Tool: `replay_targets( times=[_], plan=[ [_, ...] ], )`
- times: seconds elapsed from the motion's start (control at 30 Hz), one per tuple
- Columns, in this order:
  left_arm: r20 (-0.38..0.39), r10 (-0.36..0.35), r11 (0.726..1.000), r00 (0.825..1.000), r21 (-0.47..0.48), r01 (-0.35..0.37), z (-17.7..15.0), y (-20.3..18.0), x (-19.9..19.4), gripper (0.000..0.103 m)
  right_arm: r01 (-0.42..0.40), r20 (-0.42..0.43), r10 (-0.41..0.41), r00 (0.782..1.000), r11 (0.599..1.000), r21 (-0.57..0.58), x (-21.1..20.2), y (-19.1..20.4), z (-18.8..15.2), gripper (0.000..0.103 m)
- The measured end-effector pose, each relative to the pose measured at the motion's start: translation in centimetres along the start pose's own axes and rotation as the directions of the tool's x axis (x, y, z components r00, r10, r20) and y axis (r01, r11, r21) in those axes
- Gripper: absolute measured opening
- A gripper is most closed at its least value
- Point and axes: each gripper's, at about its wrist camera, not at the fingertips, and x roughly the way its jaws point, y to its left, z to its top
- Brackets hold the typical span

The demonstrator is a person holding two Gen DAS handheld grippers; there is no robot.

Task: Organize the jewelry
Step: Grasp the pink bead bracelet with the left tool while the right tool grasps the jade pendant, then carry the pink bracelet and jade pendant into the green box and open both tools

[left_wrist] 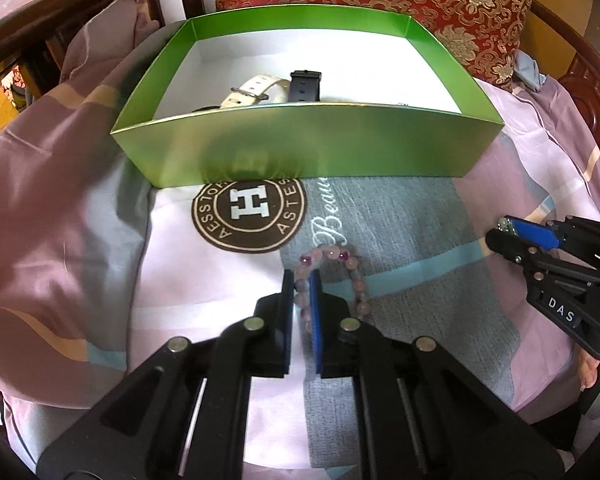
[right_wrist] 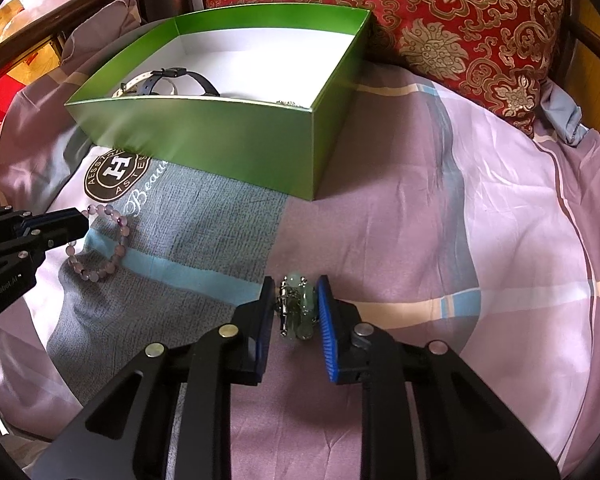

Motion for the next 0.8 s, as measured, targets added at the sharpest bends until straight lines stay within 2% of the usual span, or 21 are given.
replay_targets(
  times=[0.23, 0.5, 0.67, 0.8],
  plan=[
    [0.012, 0.006, 1.0, 1.0, -0.012, -0.006, 0.3, 0.0, -0.2, 0.007, 0.0, 0.001, 0.0, 1.0, 1.0, 0.006, 0.0, 0.0, 0.0, 0.023],
    [0.058, 0.016, 0.999, 0.998, -0.046, -0.014, 0.6, 1.8, -2.5, 0.007, 0.002, 0.01, -0.002, 1.0, 1.0, 0.018, -0.3, -0.1, 0.1, 0.023],
    [0.097, -0.01, 0.996, 0.995, -0.087, 0.018, 0.6, 3.8, -4.5, 0.007, -0.018, 0.07, 0.016, 0.997, 0.999, 0.038, -2.4, -0.7, 0.4, 0.023],
    [0.095, -0.039, 0.992, 0.995, -0.115, 0.05, 0.7, 4.7, -4.8, 0.007, -0.031, 0.093, 0.025, 0.995, 0.997, 0.069, -3.3, -1.8, 0.7, 0.023]
  ],
)
